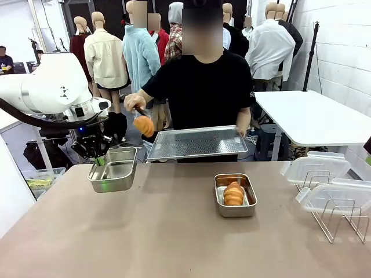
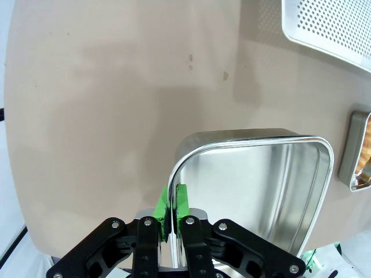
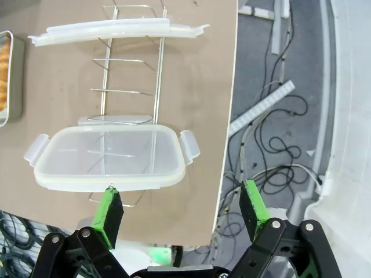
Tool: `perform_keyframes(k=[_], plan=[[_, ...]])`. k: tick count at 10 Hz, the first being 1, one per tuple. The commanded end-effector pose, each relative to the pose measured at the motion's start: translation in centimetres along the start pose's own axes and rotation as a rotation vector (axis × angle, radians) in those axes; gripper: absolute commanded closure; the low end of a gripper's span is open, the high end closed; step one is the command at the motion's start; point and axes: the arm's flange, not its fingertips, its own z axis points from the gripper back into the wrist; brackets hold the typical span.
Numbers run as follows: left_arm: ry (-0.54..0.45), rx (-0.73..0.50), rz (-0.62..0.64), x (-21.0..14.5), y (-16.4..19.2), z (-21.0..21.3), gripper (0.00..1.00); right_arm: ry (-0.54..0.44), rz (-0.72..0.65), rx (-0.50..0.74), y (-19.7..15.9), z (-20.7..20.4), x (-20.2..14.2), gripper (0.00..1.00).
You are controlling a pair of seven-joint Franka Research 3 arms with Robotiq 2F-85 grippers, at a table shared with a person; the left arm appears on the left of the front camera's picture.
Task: Place the bread in airtight containers.
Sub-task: Once an object is inside an Airtight Container , place the container in the center of the table.
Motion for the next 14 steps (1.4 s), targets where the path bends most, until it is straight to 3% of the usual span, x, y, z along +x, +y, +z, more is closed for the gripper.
perform_keyframes(k=[1, 14], plan=[[-0.007, 0.009, -0.004, -0.07, 0.10, 0.24, 1.00, 0.008, -0.008, -0.017, -0.02, -0.04, 0.25, 0.00], [-0.007, 0.009, -0.004, -0.07, 0.10, 0.24, 1.00, 0.008, -0.008, -0.017, -0.02, -0.04, 0.25, 0.00]])
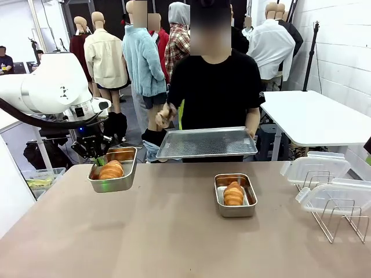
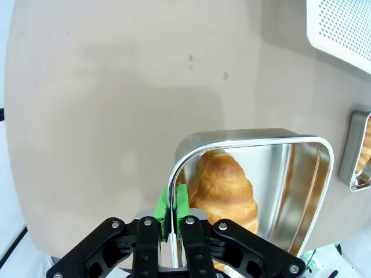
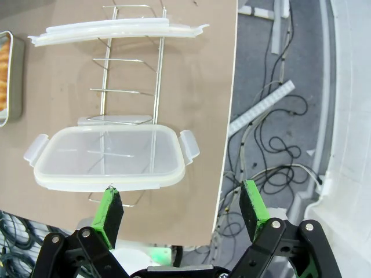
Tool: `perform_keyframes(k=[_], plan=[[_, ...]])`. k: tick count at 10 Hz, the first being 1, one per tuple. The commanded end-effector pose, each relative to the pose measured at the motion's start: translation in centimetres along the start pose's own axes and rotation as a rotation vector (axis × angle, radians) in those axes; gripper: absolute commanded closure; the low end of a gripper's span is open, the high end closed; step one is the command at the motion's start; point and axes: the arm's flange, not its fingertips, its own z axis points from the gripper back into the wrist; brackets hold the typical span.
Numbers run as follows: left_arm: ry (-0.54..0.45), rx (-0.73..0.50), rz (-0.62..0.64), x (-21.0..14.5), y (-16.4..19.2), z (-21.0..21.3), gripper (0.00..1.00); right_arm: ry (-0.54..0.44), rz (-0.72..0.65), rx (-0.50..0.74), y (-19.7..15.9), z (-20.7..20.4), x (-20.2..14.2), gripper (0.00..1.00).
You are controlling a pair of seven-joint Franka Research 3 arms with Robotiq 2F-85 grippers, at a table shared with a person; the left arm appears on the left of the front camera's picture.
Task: Place the bread in airtight containers.
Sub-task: Once an object is inside an Airtight Container , place the container in the center of the table.
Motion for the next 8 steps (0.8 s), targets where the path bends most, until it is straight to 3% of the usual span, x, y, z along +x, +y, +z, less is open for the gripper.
perform_keyframes(k=[1, 8], plan=[[-0.007, 0.009, -0.004, -0.07, 0.10, 0.24, 1.00, 0.008, -0.007, -0.017, 0.00, -0.04, 0.26, 0.00], [-0.007, 0.009, -0.004, -0.07, 0.10, 0.24, 1.00, 0.008, -0.007, -0.017, 0.00, -0.04, 0.26, 0.00]])
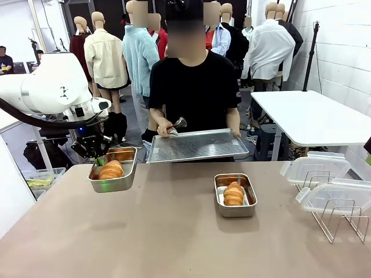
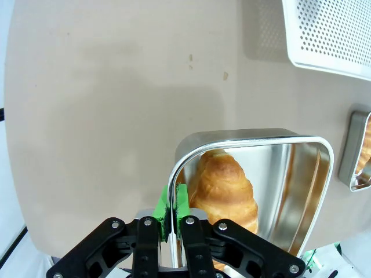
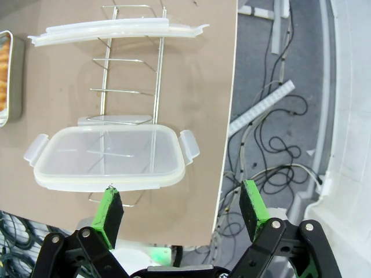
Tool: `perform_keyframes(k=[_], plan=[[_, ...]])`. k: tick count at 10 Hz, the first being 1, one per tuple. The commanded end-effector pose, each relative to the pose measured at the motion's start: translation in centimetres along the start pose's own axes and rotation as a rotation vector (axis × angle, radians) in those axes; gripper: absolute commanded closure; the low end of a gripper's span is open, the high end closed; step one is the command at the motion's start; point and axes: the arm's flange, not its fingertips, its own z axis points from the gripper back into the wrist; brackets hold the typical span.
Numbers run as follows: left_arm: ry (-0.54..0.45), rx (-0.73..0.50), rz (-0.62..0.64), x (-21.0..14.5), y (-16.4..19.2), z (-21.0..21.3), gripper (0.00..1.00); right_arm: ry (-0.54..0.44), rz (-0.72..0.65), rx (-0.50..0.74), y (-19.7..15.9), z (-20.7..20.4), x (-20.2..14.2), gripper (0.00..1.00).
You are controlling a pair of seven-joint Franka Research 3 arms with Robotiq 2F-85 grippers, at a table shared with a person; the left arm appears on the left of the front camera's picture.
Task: Place the bread in airtight containers.
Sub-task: Once an object is inside an Airtight Container , place the container in the center of the table.
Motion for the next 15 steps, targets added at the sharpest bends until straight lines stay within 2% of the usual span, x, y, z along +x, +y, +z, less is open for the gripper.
perform_keyframes(k=[1, 10, 11, 12, 15], plan=[[-0.007, 0.009, -0.004, -0.1, 0.1, 0.2, 1.00, 0.008, -0.007, -0.017, 0.0, 0.0, 0.3, 0.00], [0.000, 0.000, 0.000, 0.0, 0.0, 0.0, 1.00, 0.008, -0.007, -0.017, 0.0, 0.0, 0.3, 0.00], [0.001, 0.021, -0.062, 0.6, -0.2, -1.5, 1.00, 0.008, -0.007, -0.017, 0.0, 0.0, 0.3, 0.00], [-0.012, 0.021, -0.059, 1.4, -0.2, -2.4, 1.00, 0.008, -0.007, -0.017, 0.0, 0.0, 0.3, 0.00], [0.037, 0.003, -0.073, 2.9, 0.4, -5.7, 1.00, 0.008, -0.007, -0.017, 0.0, 0.0, 0.3, 0.00]])
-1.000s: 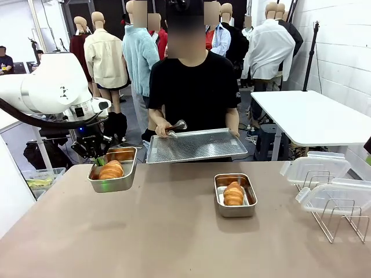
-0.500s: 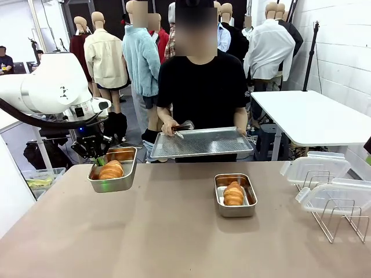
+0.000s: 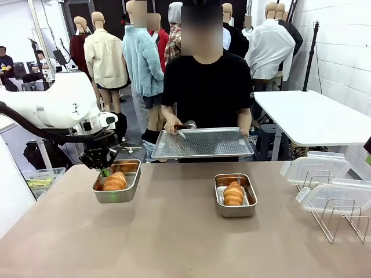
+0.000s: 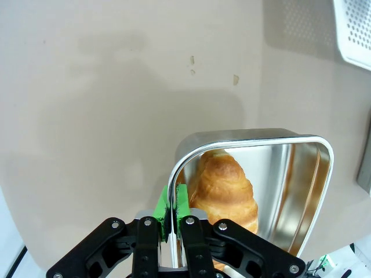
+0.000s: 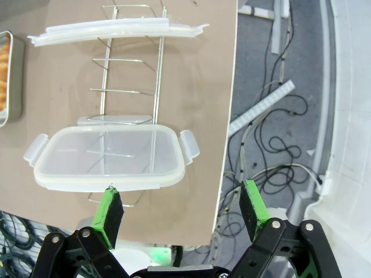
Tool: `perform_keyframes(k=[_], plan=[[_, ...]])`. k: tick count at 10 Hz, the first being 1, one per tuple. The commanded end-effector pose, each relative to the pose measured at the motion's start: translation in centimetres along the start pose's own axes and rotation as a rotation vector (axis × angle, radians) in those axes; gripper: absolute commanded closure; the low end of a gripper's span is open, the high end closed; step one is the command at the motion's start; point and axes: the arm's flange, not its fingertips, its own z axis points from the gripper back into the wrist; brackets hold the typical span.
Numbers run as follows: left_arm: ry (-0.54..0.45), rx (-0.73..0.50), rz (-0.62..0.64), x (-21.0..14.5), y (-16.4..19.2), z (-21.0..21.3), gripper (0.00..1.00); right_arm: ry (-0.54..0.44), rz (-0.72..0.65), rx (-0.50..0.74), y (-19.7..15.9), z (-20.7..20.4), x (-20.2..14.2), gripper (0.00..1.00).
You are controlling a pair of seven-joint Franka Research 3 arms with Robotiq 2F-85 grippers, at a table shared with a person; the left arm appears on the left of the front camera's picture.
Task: Place the bread in airtight containers.
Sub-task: Once an object is inside an Airtight Container , place the container in the center of the table.
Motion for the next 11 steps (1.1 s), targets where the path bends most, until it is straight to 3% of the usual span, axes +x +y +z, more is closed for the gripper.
perform_keyframes(k=[1, 7, 11], plan=[[-0.019, 0.006, -0.025, 1.5, 0.8, -1.0, 1.00, 0.007, -0.007, -0.017, 0.0, 0.0, 0.2, 0.00], [-0.019, 0.051, 0.009, 3.4, 1.2, -6.8, 1.00, 0.007, -0.007, -0.017, 0.0, 0.0, 0.2, 0.00], [-0.007, 0.037, 0.011, 3.8, 1.5, -8.1, 1.00, 0.007, -0.007, -0.017, 0.0, 0.0, 0.2, 0.00]])
